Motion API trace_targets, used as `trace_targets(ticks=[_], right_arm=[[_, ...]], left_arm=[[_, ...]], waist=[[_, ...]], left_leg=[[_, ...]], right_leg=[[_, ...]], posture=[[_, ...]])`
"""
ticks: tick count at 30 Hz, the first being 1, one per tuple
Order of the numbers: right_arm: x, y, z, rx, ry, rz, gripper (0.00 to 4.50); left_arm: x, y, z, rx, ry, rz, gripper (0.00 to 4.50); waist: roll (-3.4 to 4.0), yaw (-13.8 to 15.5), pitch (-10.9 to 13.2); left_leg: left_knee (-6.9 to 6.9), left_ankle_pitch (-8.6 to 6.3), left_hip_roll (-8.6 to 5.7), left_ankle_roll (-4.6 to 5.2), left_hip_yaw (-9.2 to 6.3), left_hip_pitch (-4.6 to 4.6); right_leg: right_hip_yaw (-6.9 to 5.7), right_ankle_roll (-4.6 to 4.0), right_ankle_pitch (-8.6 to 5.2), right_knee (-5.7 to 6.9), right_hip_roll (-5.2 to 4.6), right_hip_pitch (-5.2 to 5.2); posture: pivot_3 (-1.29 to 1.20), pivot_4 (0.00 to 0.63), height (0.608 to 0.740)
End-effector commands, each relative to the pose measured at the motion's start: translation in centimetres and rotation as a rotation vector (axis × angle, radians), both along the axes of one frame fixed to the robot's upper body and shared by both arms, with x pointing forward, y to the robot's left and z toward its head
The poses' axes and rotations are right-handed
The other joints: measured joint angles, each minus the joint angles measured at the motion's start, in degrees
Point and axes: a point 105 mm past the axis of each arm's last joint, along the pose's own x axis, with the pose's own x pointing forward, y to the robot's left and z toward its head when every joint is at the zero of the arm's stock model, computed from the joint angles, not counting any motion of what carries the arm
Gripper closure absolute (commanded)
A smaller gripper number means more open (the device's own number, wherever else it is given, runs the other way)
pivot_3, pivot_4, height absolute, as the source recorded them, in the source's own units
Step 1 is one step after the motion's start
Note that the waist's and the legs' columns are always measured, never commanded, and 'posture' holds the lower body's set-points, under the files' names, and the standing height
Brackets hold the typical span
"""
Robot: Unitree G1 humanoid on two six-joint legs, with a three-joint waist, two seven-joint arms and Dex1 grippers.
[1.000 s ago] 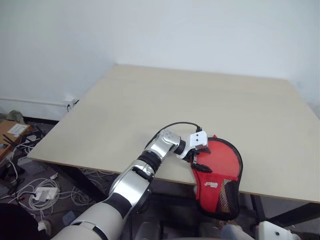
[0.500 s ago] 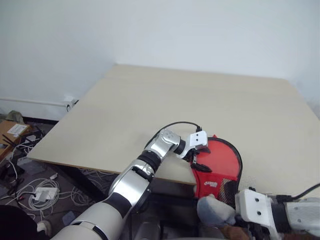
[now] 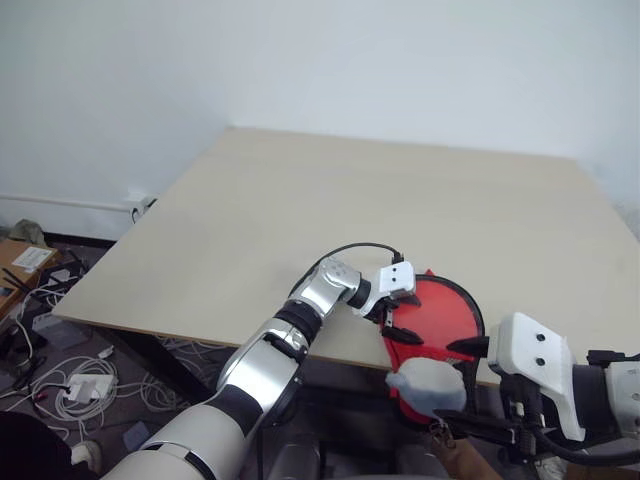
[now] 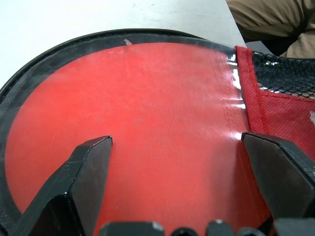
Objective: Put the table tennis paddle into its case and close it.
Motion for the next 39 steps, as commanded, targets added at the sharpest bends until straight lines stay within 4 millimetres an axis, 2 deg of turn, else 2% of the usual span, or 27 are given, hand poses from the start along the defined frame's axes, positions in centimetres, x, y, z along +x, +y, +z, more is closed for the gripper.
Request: trace_targets(ticks=[1, 3, 9, 15, 18, 21, 28, 33, 36, 39], right_arm=[[0.5, 0.7, 0.5, 0.049, -0.033, -0.046, 0.02], [1.6, 0.0, 0.1, 0.060, -0.091, -0.167, 0.02], [7.8, -4.6, -2.2, 0.150, -0.179, -0.518, 0.02], [10.4, -9.1, -4.5, 0.209, -0.216, -0.813, 0.02], [11.2, -10.2, -6.3, 0.210, -0.164, -0.903, 0.02], [11.9, -10.5, -7.1, 0.239, -0.117, -0.951, 0.02], [14.3, -9.6, -8.3, 0.283, -0.019, -0.970, 0.02], [14.5, -8.9, -9.5, 0.252, 0.043, -0.950, 0.02], [14.1, -8.2, -10.4, 0.210, 0.097, -0.924, 0.62], [14.0, -7.8, -10.7, 0.239, 0.157, -0.919, 1.68]], left_arm=[[0.1, 0.5, -0.9, 0.063, 0.006, 0.010, 0.00], [0.2, 0.6, -0.9, 0.062, 0.006, 0.016, 0.00], [0.5, 1.1, -0.8, 0.055, 0.010, 0.042, 0.00], [1.5, 1.0, 0.6, 0.002, 0.042, 0.101, 0.00], [2.5, 1.3, 1.8, -0.043, 0.072, 0.150, 0.00], [3.3, 1.8, 2.8, -0.073, 0.088, 0.190, 0.00], [4.3, 3.2, 5.2, -0.150, 0.147, 0.219, 0.00], [4.5, 3.9, 5.5, -0.157, 0.155, 0.228, 0.00], [4.5, 4.4, 5.4, -0.158, 0.157, 0.227, 0.00], [4.7, 4.4, 5.6, -0.170, 0.174, 0.255, 0.00]], waist=[[0.02, 0.0, 0.0], [-0.08, 0.0, 0.0], [-0.41, -0.4, 0.0], [-0.29, -0.3, -0.1], [-0.15, -0.6, -0.1], [0.02, -0.7, 0.0], [0.17, -0.6, 0.0], [0.21, -0.5, 0.0], [0.22, -0.5, 0.1], [0.23, -0.6, 0.0]], left_leg=[[-0.02, -0.07, 0.01, -0.12, 0.01, 0.00], [-0.04, -0.08, 0.00, -0.12, 0.04, -0.02], [-0.01, 0.05, -0.02, 0.15, 0.17, -0.01], [-0.05, 0.13, 0.06, 0.27, 0.16, -0.05], [-0.05, 0.13, 0.10, 0.27, 0.19, -0.03], [-0.08, 0.13, 0.11, 0.27, 0.22, -0.04], [-0.12, 0.15, 0.11, 0.29, 0.21, -0.05], [-0.16, 0.15, 0.10, 0.29, 0.18, -0.07], [-0.19, 0.15, 0.09, 0.29, 0.19, -0.07], [-0.17, 0.15, 0.10, 0.29, 0.18, -0.05]], right_leg=[[0.00, -0.04, 0.02, -0.04, -0.03, -0.01], [-0.01, -0.08, 0.04, -0.10, -0.08, -0.01], [0.09, -0.06, 0.17, -0.19, -0.05, 0.03], [0.16, 0.11, 0.27, -0.13, 0.16, 0.01], [0.18, 0.11, 0.28, -0.10, 0.23, 0.01], [0.22, 0.13, 0.29, -0.08, 0.25, -0.04], [0.22, 0.16, 0.31, -0.07, 0.27, -0.06], [0.21, 0.17, 0.31, -0.07, 0.26, -0.07], [0.22, 0.17, 0.31, -0.06, 0.27, -0.08], [0.21, 0.17, 0.31, -0.03, 0.27, -0.07]], posture=[[0.00, 0.000, 0.740], [0.00, 0.000, 0.740], [0.00, 0.000, 0.740], [0.00, 0.000, 0.740], [0.00, 0.000, 0.740], [0.00, 0.000, 0.740], [0.00, 0.000, 0.740], [0.00, 0.000, 0.740], [0.00, 0.000, 0.740], [0.00, 0.000, 0.740]])
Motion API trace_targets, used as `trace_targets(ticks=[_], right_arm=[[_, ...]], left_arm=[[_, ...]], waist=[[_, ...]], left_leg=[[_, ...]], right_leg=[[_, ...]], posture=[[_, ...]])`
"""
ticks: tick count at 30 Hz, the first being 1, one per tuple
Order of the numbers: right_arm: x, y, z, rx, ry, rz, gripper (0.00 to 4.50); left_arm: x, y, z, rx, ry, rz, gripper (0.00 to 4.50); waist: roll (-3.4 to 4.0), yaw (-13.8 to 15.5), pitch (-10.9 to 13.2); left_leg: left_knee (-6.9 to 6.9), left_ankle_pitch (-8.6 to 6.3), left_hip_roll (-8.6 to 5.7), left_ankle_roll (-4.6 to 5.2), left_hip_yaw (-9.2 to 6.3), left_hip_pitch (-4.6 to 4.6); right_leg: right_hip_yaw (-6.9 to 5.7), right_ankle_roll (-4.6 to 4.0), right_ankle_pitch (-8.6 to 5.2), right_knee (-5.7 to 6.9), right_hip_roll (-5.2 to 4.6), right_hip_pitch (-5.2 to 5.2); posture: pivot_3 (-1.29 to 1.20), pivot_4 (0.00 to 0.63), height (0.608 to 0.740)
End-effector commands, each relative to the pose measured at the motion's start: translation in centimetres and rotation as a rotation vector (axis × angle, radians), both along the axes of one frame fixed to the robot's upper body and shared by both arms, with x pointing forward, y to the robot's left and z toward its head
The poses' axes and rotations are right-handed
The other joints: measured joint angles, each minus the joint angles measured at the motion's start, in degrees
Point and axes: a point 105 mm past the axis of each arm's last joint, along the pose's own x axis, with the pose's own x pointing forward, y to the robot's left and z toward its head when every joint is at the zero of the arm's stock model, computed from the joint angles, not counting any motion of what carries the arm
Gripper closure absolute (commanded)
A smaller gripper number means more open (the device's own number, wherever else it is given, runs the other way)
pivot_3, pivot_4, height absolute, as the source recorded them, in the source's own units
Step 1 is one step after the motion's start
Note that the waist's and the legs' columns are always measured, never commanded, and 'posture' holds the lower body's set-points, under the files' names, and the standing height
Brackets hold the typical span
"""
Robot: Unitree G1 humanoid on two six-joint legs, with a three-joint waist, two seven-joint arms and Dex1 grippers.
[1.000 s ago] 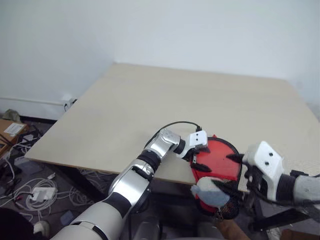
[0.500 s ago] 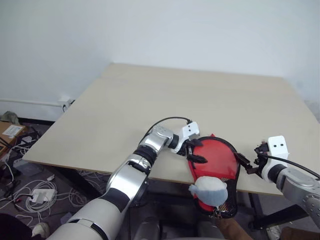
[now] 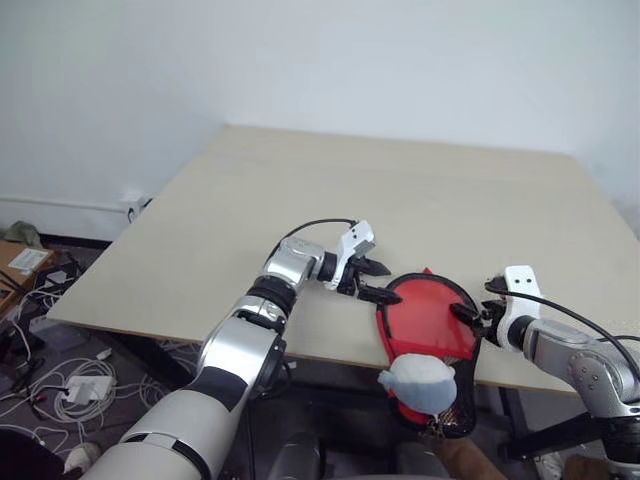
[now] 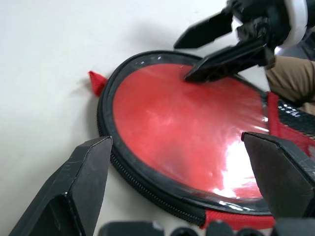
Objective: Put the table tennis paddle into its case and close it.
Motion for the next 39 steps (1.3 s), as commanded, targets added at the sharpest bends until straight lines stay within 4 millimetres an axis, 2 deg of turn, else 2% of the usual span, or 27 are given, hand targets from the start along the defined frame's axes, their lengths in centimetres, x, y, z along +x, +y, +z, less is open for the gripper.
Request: trace_targets(ticks=[1, 4, 8, 12, 15, 22, 26, 30, 32, 39], right_arm=[[-0.1, 0.3, 0.1, 0.065, 0.034, -0.002, 2.00], [0.0, 1.2, 0.9, 0.132, 0.021, 0.012, 3.11], [1.1, 1.8, 1.9, 0.237, -0.022, -0.047, 4.47], [2.1, 2.4, 2.9, 0.312, -0.068, -0.098, 4.47], [3.3, 1.8, 4.1, 0.327, -0.148, -0.175, 4.47], [6.1, -3.1, 5.8, 0.296, -0.283, -0.504, 4.47], [7.0, -5.6, 6.0, 0.290, -0.307, -0.657, 4.47], [8.0, -7.8, 5.8, 0.306, -0.310, -0.815, 4.47], [8.2, -7.9, 5.1, 0.292, -0.284, -0.824, 4.47], [8.2, -5.7, 3.6, 0.271, -0.204, -0.734, 4.47]], left_arm=[[0.7, -0.4, 1.9, -0.050, -0.021, 0.025, 0.00], [0.5, -0.5, 2.4, -0.072, 0.002, 0.011, 0.00], [0.4, 0.1, 2.1, -0.056, 0.014, 0.024, 0.00], [0.2, 0.3, 2.1, -0.055, 0.019, 0.020, 0.00], [0.3, 0.3, 2.4, -0.067, 0.027, 0.030, 0.00], [0.4, 0.3, 3.5, -0.108, 0.045, 0.035, 0.00], [0.4, 0.3, 4.2, -0.136, 0.061, 0.042, 0.00], [0.0, 0.3, 4.0, -0.139, 0.079, 0.033, 0.00], [-0.2, 0.2, 3.9, -0.139, 0.081, 0.029, 0.00], [0.0, 0.3, 4.7, -0.163, 0.068, 0.046, 0.00]], waist=[[0.00, 0.0, 0.0], [0.00, -0.1, 0.0], [0.04, -0.9, 0.0], [0.16, -1.7, 0.0], [0.21, -2.1, 0.0], [0.41, -2.5, 0.1], [0.50, -2.7, 0.2], [0.64, -2.9, 0.2], [0.71, -3.0, 0.2], [0.91, -3.1, 0.2]], left_leg=[[0.00, 0.00, 0.00, 0.00, 0.00, 0.03], [0.02, 0.00, 0.00, 0.01, -0.01, 0.02], [-0.11, 0.01, 0.06, 0.01, -0.01, 0.02], [-0.15, 0.02, 0.09, 0.02, -0.03, 0.04], [-0.14, 0.05, 0.09, 0.03, -0.04, 0.04], [-0.14, 0.06, 0.02, 0.02, -0.08, 0.03], [-0.19, 0.07, 0.02, 0.03, -0.08, 0.02], [-0.29, 0.15, 0.02, 0.06, -0.05, 0.05], [-0.37, 0.19, 0.01, 0.05, -0.04, 0.06], [-0.58, 0.32, -0.01, 0.00, -0.02, 0.07]], right_leg=[[0.00, 0.00, 0.00, 0.01, 0.00, 0.02], [0.00, 0.00, 0.00, 0.04, 0.01, 0.01], [0.01, 0.00, 0.00, 0.07, 0.08, -0.07], [0.02, 0.00, 0.00, 0.15, 0.12, -0.12], [0.02, 0.00, 0.00, 0.20, 0.12, -0.14], [0.02, 0.01, 0.00, 0.20, 0.08, -0.11], [0.04, -0.01, 0.02, 0.20, 0.08, -0.14], [0.08, -0.07, 0.05, 0.23, 0.08, -0.18], [0.10, -0.19, 0.12, 0.23, 0.08, -0.20], [0.18, -0.27, 0.17, 0.47, 0.09, -0.38]], posture=[[0.00, 0.000, 0.740], [0.00, 0.000, 0.740], [0.00, 0.000, 0.740], [0.00, 0.000, 0.740], [0.00, 0.000, 0.740], [0.00, 0.000, 0.740], [0.00, 0.000, 0.740], [0.00, 0.000, 0.740], [0.00, 0.000, 0.740], [0.00, 0.000, 0.740]])
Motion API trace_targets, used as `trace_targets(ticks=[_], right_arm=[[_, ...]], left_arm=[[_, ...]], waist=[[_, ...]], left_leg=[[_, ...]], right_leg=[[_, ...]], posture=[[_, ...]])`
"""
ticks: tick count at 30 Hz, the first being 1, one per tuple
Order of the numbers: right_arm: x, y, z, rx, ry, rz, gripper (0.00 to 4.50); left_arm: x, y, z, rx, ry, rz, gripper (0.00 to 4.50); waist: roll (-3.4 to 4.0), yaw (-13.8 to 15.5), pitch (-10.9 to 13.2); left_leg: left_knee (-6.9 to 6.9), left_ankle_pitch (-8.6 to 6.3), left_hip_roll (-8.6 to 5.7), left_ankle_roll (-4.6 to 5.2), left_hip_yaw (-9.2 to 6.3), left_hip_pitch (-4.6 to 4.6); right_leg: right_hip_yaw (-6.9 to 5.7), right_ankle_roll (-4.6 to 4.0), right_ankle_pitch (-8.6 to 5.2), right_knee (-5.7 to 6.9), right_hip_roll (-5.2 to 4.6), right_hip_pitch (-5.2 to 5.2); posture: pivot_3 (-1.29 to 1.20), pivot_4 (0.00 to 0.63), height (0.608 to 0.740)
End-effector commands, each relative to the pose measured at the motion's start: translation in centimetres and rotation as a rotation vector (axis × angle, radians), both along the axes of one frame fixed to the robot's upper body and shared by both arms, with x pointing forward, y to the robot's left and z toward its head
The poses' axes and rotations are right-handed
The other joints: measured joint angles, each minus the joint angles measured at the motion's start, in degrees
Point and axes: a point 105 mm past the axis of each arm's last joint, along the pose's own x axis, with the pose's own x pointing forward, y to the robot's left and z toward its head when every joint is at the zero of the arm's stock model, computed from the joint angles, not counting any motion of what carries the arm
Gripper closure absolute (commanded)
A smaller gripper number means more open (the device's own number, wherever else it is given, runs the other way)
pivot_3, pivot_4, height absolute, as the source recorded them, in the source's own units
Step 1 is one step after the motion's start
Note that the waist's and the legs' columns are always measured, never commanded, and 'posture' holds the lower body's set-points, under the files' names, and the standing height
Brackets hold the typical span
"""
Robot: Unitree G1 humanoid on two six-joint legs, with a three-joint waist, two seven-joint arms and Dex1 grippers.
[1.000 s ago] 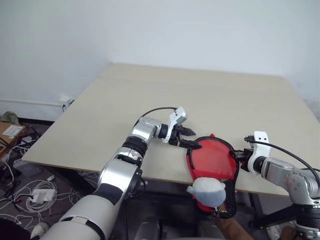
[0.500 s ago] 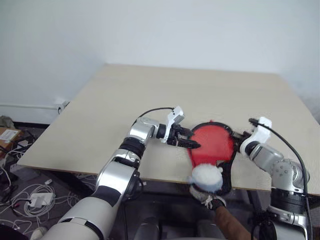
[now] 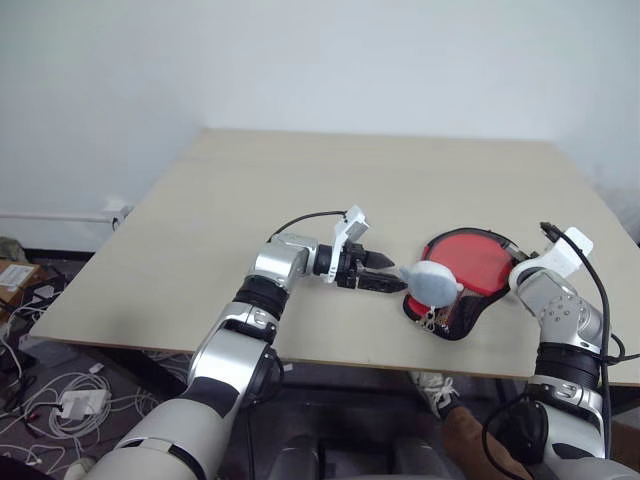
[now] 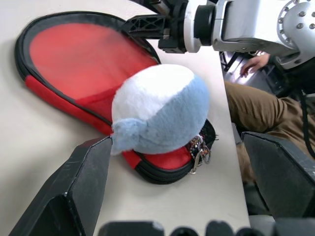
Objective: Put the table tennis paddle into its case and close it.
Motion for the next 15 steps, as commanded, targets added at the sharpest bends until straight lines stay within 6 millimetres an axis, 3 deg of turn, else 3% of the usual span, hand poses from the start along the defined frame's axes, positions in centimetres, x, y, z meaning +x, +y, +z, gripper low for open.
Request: trace_targets(ticks=[1, 5, 12, 15], right_arm=[[0.4, 0.9, 1.2, -0.023, -0.040, 0.042, 4.25], [0.1, 0.6, 0.7, -0.031, -0.023, 0.035, 3.11], [-0.2, -0.1, 4.3, -0.301, -0.137, 0.050, 0.67], [-0.1, 2.0, 6.3, -0.333, -0.271, 0.171, 0.67]], left_arm=[[0.7, 0.2, 2.2, -0.037, -0.078, 0.005, 0.00], [1.3, 0.7, 2.2, -0.036, -0.080, 0.044, 0.00], [2.1, 2.1, 2.0, -0.018, -0.099, 0.083, 0.00], [2.3, 2.9, 1.9, 0.015, -0.121, 0.091, 0.00]], waist=[[0.00, -0.1, 0.0], [0.03, -0.6, 0.0], [0.13, -1.0, 0.1], [0.13, -1.1, 0.1]], left_leg=[[0.01, 0.01, 0.00, -0.01, 0.02, 0.00], [-0.04, 0.11, -0.01, 0.04, 0.00, 0.00], [-0.05, 0.12, -0.06, 0.03, -0.02, -0.05], [-0.05, 0.12, -0.07, 0.03, -0.01, -0.06]], right_leg=[[0.04, 0.00, 0.00, 0.13, 0.00, -0.06], [0.05, 0.05, -0.04, 0.30, 0.02, -0.19], [0.06, 0.20, -0.14, 0.30, -0.01, -0.24], [0.07, 0.25, -0.17, 0.30, -0.02, -0.25]], posture=[[0.00, 0.000, 0.740], [0.00, 0.000, 0.740], [0.00, 0.000, 0.740], [0.00, 0.000, 0.740]])
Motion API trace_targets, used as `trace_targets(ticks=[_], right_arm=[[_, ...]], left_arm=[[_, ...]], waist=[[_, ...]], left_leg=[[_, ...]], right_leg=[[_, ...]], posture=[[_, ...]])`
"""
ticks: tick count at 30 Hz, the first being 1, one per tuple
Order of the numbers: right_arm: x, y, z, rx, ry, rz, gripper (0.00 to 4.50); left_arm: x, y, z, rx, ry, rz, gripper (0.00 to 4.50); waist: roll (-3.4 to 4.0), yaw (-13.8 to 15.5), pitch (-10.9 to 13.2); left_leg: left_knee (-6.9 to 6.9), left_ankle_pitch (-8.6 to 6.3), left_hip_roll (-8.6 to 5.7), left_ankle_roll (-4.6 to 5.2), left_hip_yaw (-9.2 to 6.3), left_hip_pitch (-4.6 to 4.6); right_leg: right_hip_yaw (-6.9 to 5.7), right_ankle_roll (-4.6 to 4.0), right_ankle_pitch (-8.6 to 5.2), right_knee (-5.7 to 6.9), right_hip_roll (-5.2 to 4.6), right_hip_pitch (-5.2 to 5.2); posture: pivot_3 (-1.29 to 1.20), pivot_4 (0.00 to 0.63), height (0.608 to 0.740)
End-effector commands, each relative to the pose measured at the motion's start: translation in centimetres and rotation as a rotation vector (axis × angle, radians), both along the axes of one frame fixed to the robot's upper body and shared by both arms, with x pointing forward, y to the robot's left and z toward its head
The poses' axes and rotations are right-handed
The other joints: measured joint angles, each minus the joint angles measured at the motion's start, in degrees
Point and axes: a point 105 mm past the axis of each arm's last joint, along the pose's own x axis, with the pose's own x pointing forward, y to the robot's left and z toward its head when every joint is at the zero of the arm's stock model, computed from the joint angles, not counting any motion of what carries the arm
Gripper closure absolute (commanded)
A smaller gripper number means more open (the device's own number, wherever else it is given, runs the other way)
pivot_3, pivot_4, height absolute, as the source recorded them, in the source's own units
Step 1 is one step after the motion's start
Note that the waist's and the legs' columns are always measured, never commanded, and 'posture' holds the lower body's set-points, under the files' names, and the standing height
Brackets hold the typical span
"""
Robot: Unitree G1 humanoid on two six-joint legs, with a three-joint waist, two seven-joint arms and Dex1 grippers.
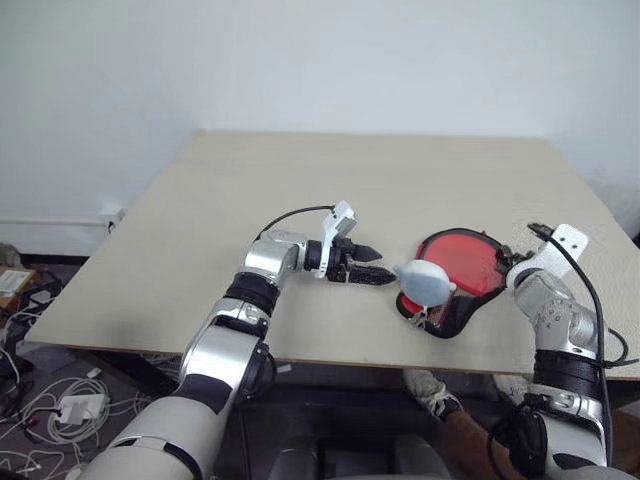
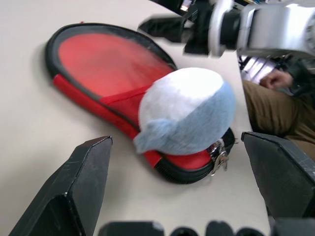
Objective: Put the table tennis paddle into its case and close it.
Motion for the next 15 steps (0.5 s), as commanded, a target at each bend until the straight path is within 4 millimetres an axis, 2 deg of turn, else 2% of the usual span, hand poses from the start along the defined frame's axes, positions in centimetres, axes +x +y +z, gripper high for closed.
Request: trace_targets(ticks=[1, 2, 5, 7, 9, 12, 15], right_arm=[[0.4, 2.6, 4.4, -0.060, -0.207, 0.173, 0.67], [0.4, 3.5, 4.8, -0.062, -0.231, 0.224, 0.67], [-0.6, 8.0, 6.4, 0.024, -0.320, 0.509, 0.67], [-2.6, 10.9, 7.6, 0.071, -0.408, 0.725, 0.67], [-5.1, 13.2, 8.0, 0.090, -0.436, 0.923, 0.67], [-8.2, 15.0, 8.1, 0.112, -0.449, 1.115, 0.67], [-10.3, 15.5, 7.4, 0.107, -0.407, 1.222, 0.67]], left_arm=[[0.9, 0.6, 2.0, -0.008, -0.081, 0.008, 0.00], [1.1, 0.9, 2.0, -0.005, -0.081, 0.018, 0.00], [1.5, 1.8, 2.2, 0.009, -0.090, 0.050, 0.00], [1.3, 2.8, 2.0, 0.022, -0.086, 0.058, 0.00], [1.1, 3.9, 1.5, 0.048, -0.074, 0.069, 0.00], [0.6, 4.9, 1.2, 0.062, -0.064, 0.071, 0.00], [0.3, 5.2, 1.1, 0.068, -0.056, 0.074, 0.00]], waist=[[0.01, -0.1, 0.0], [0.01, -0.1, 0.0], [0.01, -0.1, 0.0], [-0.01, 0.0, 0.0], [-0.03, 0.0, 0.0], [-0.07, 0.1, 0.0], [-0.21, 0.4, 0.1]], left_leg=[[-0.01, 0.00, 0.00, 0.00, -0.02, 0.00], [-0.01, 0.00, 0.01, 0.00, 0.00, 0.01], [-0.02, 0.00, 0.01, 0.00, -0.02, 0.00], [-0.02, 0.00, 0.01, 0.00, -0.04, -0.02], [-0.02, 0.00, 0.01, -0.01, -0.09, -0.04], [0.02, 0.00, 0.00, -0.01, -0.09, -0.04], [0.08, 0.00, -0.01, -0.01, -0.12, -0.04]], right_leg=[[0.00, 0.00, 0.00, 0.00, 0.01, -0.01], [0.01, 0.00, 0.00, 0.00, 0.01, -0.01], [0.00, 0.01, 0.00, 0.01, 0.01, -0.02], [-0.01, 0.01, -0.01, 0.01, 0.01, -0.01], [-0.05, 0.02, -0.01, 0.00, 0.01, 0.00], [-0.07, 0.02, -0.01, -0.02, -0.02, 0.05], [-0.16, 0.01, -0.02, -0.01, -0.06, 0.10]], posture=[[0.00, 0.000, 0.740], [0.00, 0.000, 0.740], [0.00, 0.000, 0.740], [0.00, 0.000, 0.740], [0.00, 0.000, 0.740], [0.00, 0.000, 0.740], [0.00, 0.000, 0.740]])
